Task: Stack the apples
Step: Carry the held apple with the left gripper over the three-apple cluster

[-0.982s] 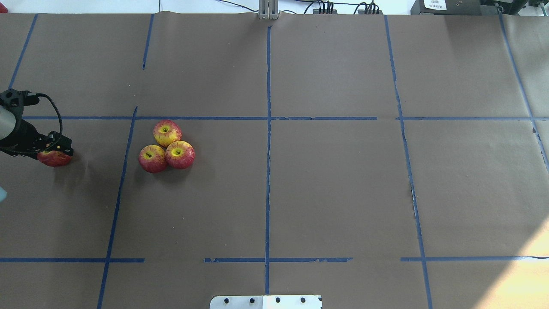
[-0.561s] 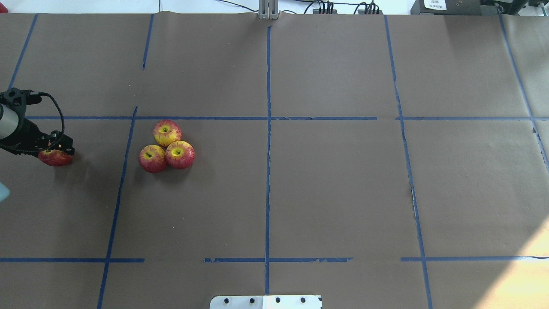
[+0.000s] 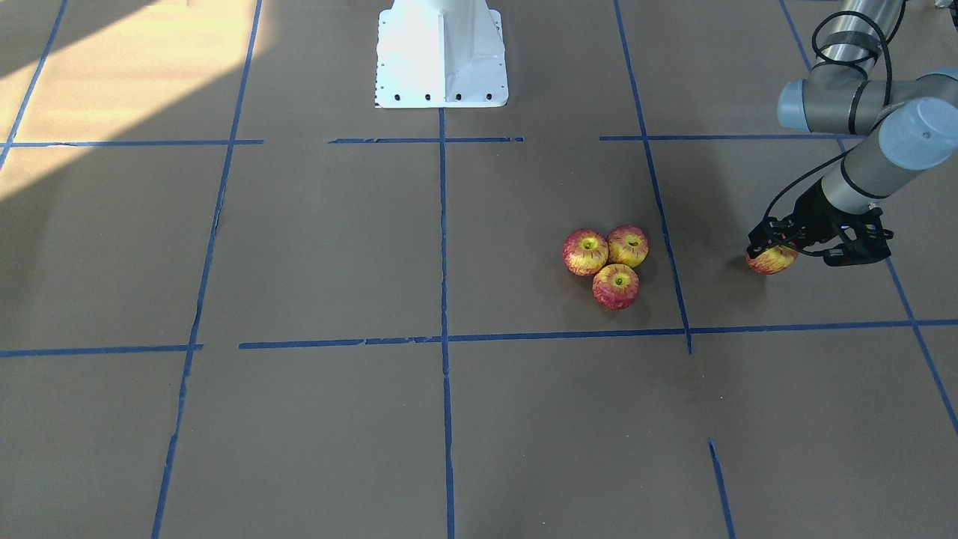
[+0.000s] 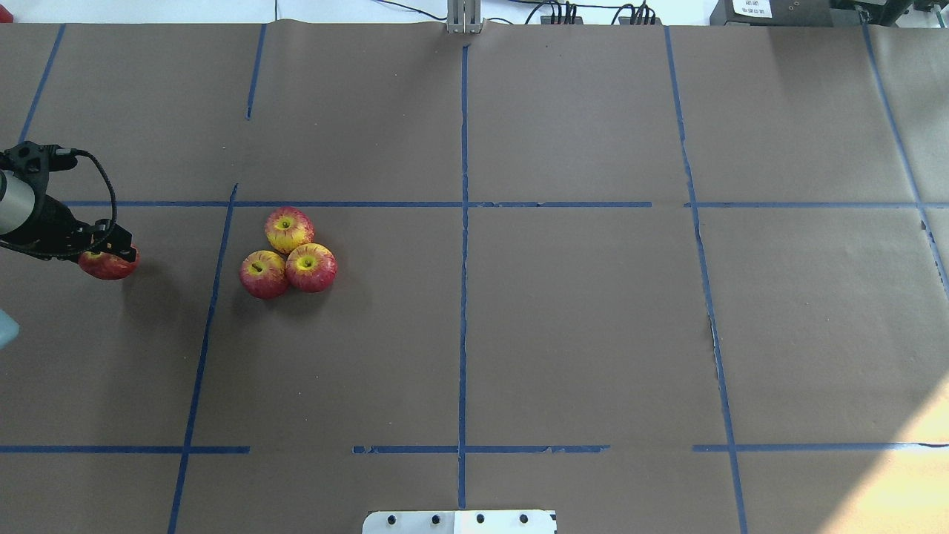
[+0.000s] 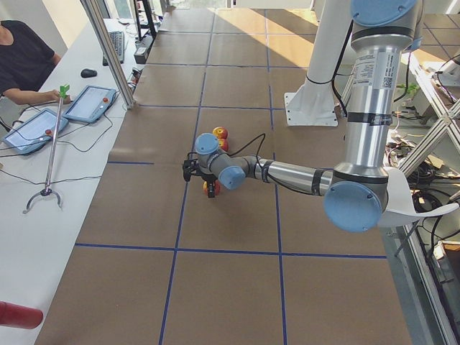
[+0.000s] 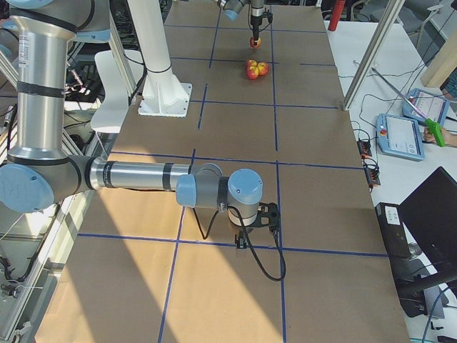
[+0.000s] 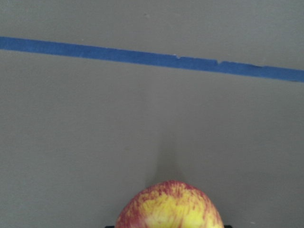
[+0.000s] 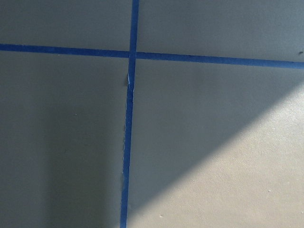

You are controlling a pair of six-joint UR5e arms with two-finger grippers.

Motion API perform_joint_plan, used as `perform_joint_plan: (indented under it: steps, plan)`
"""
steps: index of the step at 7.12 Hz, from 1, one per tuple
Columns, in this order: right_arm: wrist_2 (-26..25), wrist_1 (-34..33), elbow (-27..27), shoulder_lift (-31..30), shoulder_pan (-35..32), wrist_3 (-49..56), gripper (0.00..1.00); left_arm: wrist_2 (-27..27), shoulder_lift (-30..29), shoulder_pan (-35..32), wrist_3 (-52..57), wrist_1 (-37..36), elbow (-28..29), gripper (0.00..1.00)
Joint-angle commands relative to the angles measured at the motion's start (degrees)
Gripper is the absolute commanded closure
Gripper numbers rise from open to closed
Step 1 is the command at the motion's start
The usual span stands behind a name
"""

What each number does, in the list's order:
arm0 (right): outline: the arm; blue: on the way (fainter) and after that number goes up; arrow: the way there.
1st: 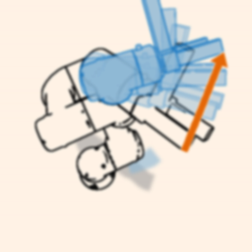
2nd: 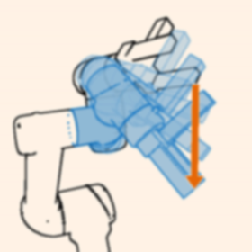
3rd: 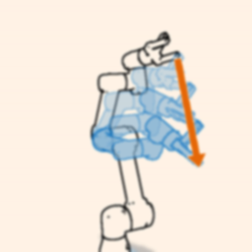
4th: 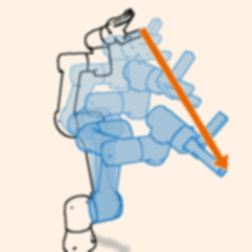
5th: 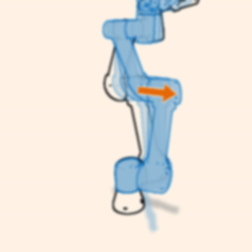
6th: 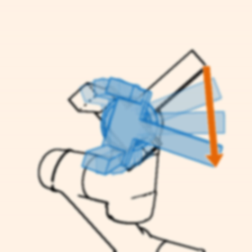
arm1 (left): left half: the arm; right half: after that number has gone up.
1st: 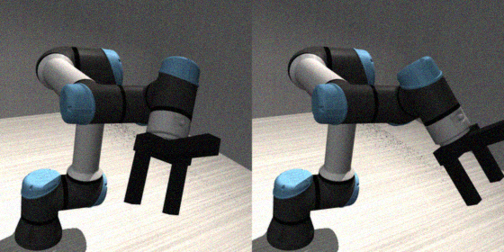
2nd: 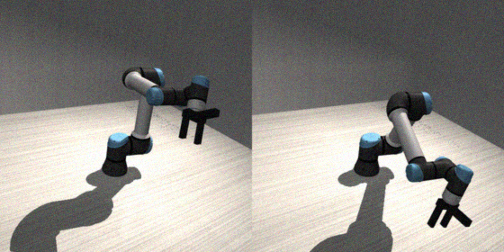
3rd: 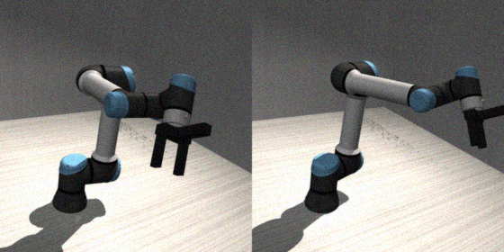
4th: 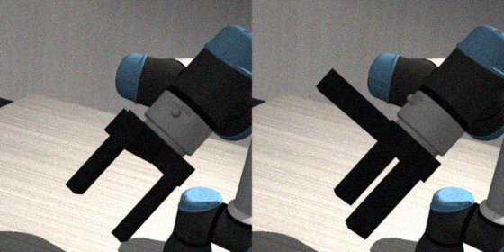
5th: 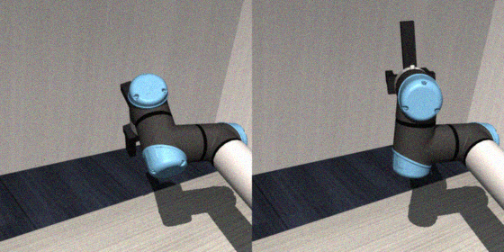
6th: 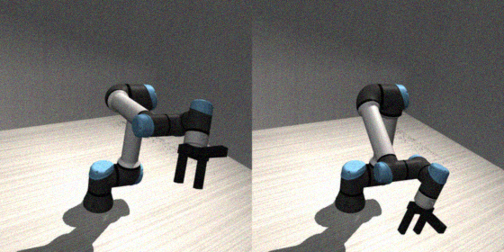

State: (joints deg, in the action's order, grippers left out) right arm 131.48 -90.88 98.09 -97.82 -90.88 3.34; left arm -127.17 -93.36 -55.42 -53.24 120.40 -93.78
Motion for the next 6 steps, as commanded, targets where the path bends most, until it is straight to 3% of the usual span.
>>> perform_joint_plan:
  steps: [1, 3, 6]
  plan:
    - [0.0, 0.0, 0.0, 0.0, 0.0, 0.0, 0.0, -0.18, -2.94, -0.04, -7.96, -0.17, -4.47, 1.0]
    - [0.0, 0.0, 0.0, 0.0, 0.0, 0.0, 0.0, -0.18, -8.92, 0.14, -19.48, -0.52, -4.66, 1.0]
    - [0.0, 0.0, 0.0, 0.0, 0.0, 0.0, 0.0, 0.08, -14.46, 6.37, -29.71, -3.39, -4.74, 1.0]
